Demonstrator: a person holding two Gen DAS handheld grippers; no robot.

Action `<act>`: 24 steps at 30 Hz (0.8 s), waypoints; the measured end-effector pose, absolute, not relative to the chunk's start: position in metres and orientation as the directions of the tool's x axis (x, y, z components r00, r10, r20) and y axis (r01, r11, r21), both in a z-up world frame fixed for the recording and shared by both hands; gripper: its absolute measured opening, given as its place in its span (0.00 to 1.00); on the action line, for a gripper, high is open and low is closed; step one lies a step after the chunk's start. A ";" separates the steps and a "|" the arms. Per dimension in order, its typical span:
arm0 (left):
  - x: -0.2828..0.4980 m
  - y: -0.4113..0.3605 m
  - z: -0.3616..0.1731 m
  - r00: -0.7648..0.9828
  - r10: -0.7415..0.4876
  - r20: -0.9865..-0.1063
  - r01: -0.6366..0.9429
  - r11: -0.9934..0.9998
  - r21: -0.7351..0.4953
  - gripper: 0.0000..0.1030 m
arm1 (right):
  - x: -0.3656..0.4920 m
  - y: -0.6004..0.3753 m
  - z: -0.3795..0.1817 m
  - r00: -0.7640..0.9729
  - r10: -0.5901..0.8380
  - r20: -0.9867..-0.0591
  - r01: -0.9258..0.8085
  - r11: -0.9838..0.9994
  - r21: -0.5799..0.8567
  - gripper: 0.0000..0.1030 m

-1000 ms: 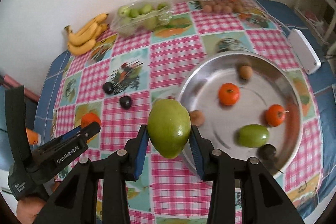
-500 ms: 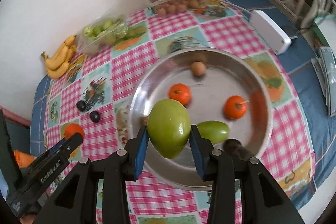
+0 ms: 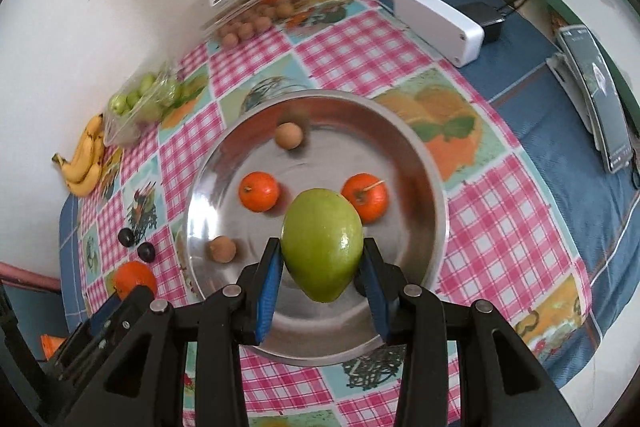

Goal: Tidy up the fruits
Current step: 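Carry the orange and the green pear toward the steel bowl, then open the right tool to drop the green pear while the left tool releases the orange into the bowl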

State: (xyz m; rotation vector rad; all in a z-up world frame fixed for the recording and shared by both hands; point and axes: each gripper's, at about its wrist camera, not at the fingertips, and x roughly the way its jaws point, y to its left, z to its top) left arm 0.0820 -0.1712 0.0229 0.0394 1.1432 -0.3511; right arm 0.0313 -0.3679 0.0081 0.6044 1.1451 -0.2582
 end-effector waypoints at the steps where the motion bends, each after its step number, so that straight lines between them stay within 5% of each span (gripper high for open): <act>1: 0.081 -0.174 0.023 0.365 -0.258 -0.895 0.302 0.942 -0.149 0.40 | 0.030 -0.371 0.008 0.406 0.108 -0.907 0.493 0.810 0.318 0.40; 24: 0.080 -0.218 -0.020 0.266 -0.283 -0.921 0.384 0.908 -0.168 0.40 | 0.057 -0.354 -0.010 0.418 0.136 -0.898 0.394 0.864 0.314 0.40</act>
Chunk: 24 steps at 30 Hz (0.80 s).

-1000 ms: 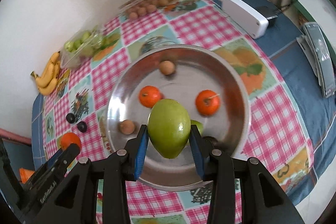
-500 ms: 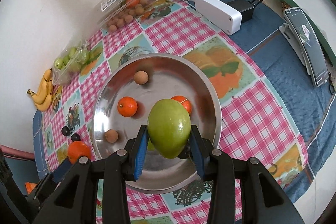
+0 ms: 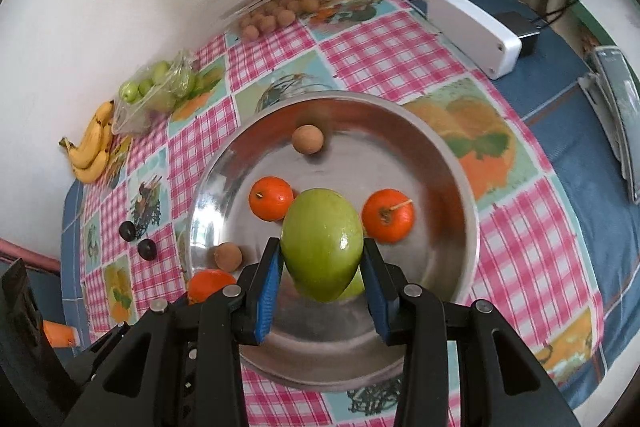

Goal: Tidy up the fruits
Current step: 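Open the right tool to drop the green pear while the left tool releases the orange into the bowl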

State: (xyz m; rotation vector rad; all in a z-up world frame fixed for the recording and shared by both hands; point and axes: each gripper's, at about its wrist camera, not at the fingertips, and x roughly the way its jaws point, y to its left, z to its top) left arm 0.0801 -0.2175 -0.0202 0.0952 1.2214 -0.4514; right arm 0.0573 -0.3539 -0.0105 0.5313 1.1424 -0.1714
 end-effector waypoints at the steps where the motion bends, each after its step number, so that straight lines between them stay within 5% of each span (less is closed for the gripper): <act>1: 0.081 -0.217 -0.022 0.266 -0.281 -0.922 0.381 0.909 -0.167 0.40 | 0.059 -0.353 -0.012 0.417 0.136 -0.899 0.389 0.867 0.312 0.40; 24: 0.087 -0.221 -0.041 0.253 -0.271 -0.929 0.372 0.914 -0.165 0.40 | 0.077 -0.339 -0.040 0.374 0.115 -0.921 0.362 0.896 0.258 0.40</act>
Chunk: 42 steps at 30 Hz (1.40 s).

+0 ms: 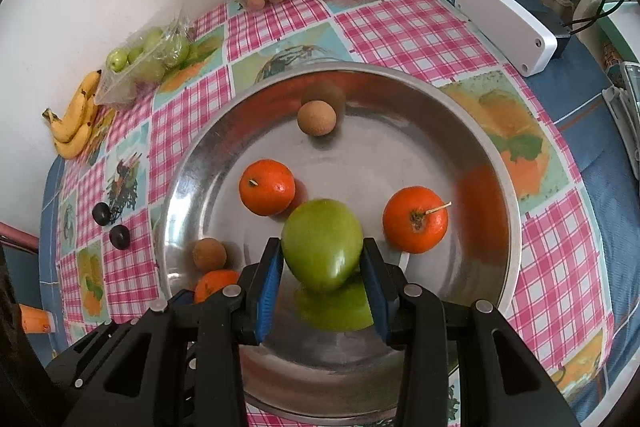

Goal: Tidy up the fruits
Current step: 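Open the right tool to drop the green pear while the left tool releases the orange into the bowl, then move both tools back from the bowl toward the two dark plums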

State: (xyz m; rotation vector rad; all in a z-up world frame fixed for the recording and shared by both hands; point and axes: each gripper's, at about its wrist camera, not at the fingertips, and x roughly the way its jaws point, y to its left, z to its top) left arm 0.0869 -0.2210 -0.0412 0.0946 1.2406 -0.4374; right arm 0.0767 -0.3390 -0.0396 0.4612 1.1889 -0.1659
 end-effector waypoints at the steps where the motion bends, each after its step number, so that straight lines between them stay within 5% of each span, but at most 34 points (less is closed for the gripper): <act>1: 0.087 -0.222 -0.041 0.252 -0.272 -0.929 0.373 0.913 -0.167 0.41 | 0.076 -0.339 -0.038 0.382 0.113 -0.917 0.362 0.895 0.261 0.40; 17: 0.093 -0.198 -0.005 0.294 -0.302 -0.907 0.330 0.922 -0.200 0.47 | 0.069 -0.350 -0.003 0.456 0.104 -0.884 0.382 0.874 0.300 0.40; 30: 0.119 -0.112 -0.007 0.348 -0.153 -0.925 0.062 0.988 -0.140 0.49 | 0.054 -0.338 0.001 0.387 0.086 -0.918 0.392 0.886 0.248 0.40; 42: 0.122 -0.101 -0.007 0.355 -0.131 -0.925 0.037 0.991 -0.126 0.49 | 0.051 -0.330 0.005 0.368 0.095 -0.925 0.382 0.892 0.243 0.40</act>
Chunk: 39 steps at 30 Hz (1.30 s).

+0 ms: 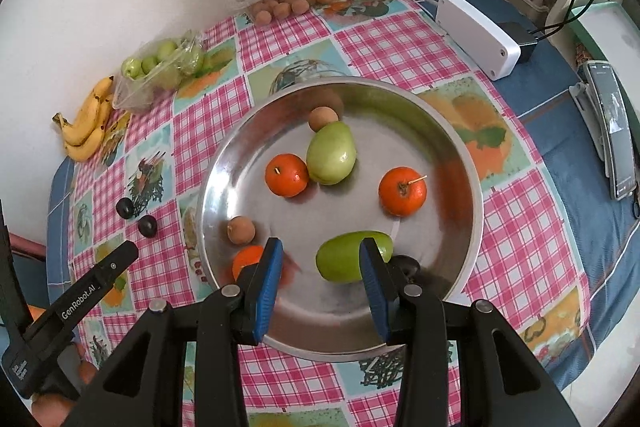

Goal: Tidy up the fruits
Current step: 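Move both tools back from the bowl toward the two dark plums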

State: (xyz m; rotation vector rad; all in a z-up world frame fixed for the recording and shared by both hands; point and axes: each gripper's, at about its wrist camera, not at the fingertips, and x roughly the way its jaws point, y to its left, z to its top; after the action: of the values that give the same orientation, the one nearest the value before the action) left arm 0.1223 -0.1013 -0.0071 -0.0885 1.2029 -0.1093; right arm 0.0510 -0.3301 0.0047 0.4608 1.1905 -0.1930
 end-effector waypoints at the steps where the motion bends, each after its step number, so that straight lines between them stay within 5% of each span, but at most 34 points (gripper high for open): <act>1: 0.122 -0.102 -0.007 0.355 -0.130 -0.926 0.039 0.991 -0.125 0.51 | 0.052 -0.330 0.004 0.366 0.095 -0.926 0.380 0.893 0.242 0.40; 15: 0.123 -0.106 -0.023 0.317 -0.060 -0.947 0.051 0.998 -0.046 0.94 | 0.064 -0.325 -0.024 0.275 0.036 -0.961 0.364 0.921 0.139 0.71; 17: 0.123 -0.107 -0.026 0.314 -0.055 -0.948 0.052 0.998 -0.041 0.95 | 0.065 -0.324 -0.025 0.274 0.035 -0.961 0.361 0.922 0.136 0.80; 27: 0.122 -0.107 -0.029 0.334 -0.019 -0.942 0.055 0.998 -0.001 1.00 | 0.068 -0.321 -0.025 0.267 0.032 -0.963 0.347 0.929 0.127 0.81; 30: 0.122 -0.105 -0.028 0.350 -0.007 -0.937 0.052 0.999 0.012 1.00 | 0.070 -0.320 -0.022 0.273 0.022 -0.962 0.338 0.934 0.117 0.97; 39: 0.122 -0.104 -0.024 0.362 -0.001 -0.932 0.041 0.999 0.015 1.00 | 0.073 -0.315 -0.021 0.265 0.005 -0.964 0.314 0.945 0.091 0.98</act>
State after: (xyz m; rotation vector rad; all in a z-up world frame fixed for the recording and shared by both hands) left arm 0.1215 -0.1042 -0.0238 0.0374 1.2004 -0.0272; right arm 0.0728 -0.3152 -0.0211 0.2873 1.2905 -0.2129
